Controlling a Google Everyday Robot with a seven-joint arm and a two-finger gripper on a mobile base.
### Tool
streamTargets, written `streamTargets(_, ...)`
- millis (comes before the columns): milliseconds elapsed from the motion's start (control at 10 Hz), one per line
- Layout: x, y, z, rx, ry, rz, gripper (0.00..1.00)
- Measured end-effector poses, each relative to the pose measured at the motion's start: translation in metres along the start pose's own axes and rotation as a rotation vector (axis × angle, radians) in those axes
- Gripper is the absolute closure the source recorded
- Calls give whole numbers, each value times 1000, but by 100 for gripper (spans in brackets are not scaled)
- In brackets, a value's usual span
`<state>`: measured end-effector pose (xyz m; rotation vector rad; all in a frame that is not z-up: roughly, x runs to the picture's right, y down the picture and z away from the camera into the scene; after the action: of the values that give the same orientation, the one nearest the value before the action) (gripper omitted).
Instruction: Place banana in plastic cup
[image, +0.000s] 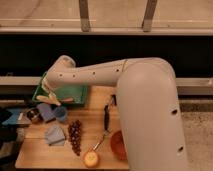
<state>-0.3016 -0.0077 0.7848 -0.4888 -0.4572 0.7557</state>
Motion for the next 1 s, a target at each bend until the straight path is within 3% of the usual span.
streamTargets(200,15,7,19,-39,2,26,100)
streamTargets(500,32,15,30,-70,3,67,100)
streamTargets(1000,76,22,5,-40,-37,163,100)
